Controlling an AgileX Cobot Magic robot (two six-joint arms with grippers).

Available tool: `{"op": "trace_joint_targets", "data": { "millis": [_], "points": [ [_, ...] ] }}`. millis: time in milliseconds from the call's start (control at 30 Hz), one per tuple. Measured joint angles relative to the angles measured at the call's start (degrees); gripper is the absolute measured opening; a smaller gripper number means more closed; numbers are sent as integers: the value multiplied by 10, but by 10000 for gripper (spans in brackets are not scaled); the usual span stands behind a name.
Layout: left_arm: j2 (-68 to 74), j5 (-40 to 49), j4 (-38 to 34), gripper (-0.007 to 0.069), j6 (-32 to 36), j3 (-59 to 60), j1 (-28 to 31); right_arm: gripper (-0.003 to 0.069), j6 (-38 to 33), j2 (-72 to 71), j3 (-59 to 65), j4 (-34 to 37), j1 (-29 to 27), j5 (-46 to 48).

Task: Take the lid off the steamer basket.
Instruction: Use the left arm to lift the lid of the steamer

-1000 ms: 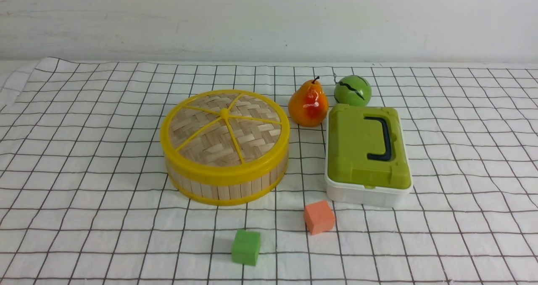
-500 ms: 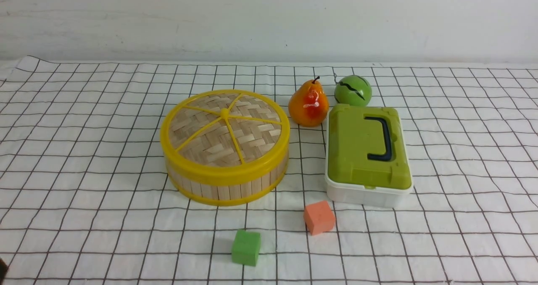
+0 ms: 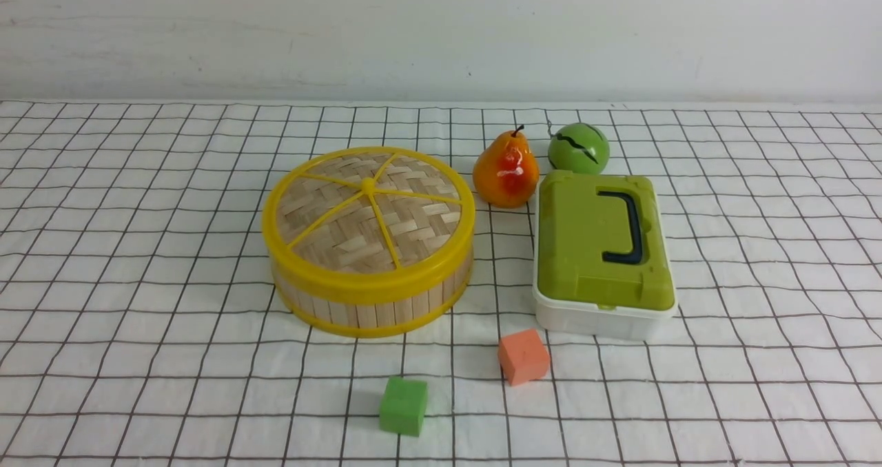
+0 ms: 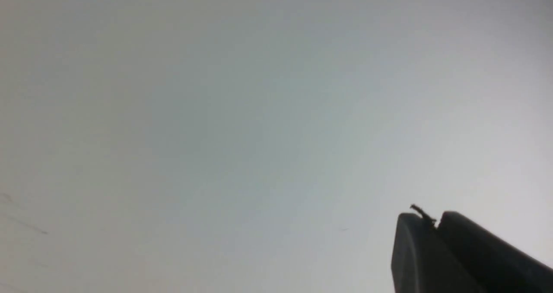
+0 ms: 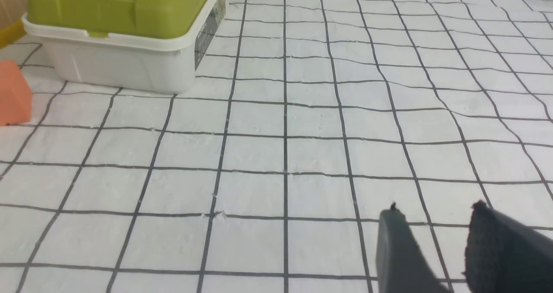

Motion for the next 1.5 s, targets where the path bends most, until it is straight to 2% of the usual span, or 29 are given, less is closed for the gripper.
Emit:
{"op": "trace_joint_targets", "data": {
  "millis": [67, 100, 133, 333, 400, 533, 633, 767, 800, 833, 867, 900, 967, 1100, 1233, 1367, 1400, 1433, 1500],
  "points": [
    [0, 49, -3, 22, -16, -37, 0, 239, 0, 0, 0, 0, 0, 0],
    [1, 115, -3, -13, -20, -84, 0, 239, 0, 0, 0, 0, 0, 0],
    [4, 155, -3, -13, -18, -113, 0, 239, 0, 0, 0, 0, 0, 0],
    [166, 428, 7, -13, 55, -328, 0, 239, 0, 0, 0, 0, 0, 0],
    [230, 475, 8, -13, 70, -365, 0, 239, 0, 0, 0, 0, 0, 0],
    [335, 512, 4, -13, 76, -398, 0, 239, 0, 0, 0, 0, 0, 0],
    [452, 564, -41, -13, 98, -432, -3, 239, 0, 0, 0, 0, 0, 0],
    [547, 629, -109, -13, 171, -472, -24, 239, 0, 0, 0, 0, 0, 0],
    [591, 658, -162, -13, 237, -495, -44, 239, 0, 0, 0, 0, 0, 0],
    [618, 674, -187, -13, 271, -512, -53, 239, 0, 0, 0, 0, 0, 0],
    [623, 677, -200, -13, 277, -516, -57, 239, 0, 0, 0, 0, 0, 0],
    [666, 700, -252, -13, 338, -547, -72, 239, 0, 0, 0, 0, 0, 0],
    [724, 739, -317, -13, 415, -598, -87, 239, 0, 0, 0, 0, 0, 0],
    [815, 803, -366, -13, 462, -697, -93, 239, 0, 0, 0, 0, 0, 0],
    [897, 848, -344, -13, 450, -808, -94, 239, 0, 0, 0, 0, 0, 0],
    [987, 870, -227, -13, 359, -945, -105, 239, 0, 0, 0, 0, 0, 0],
    [995, 873, -220, -13, 354, -957, -106, 239, 0, 0, 0, 0, 0, 0],
    [1026, 886, -164, -13, 317, -1001, -114, 239, 0, 0, 0, 0, 0, 0],
    [1053, 900, -109, -13, 285, -1036, -123, 239, 0, 0, 0, 0, 0, 0]
  ]
}}
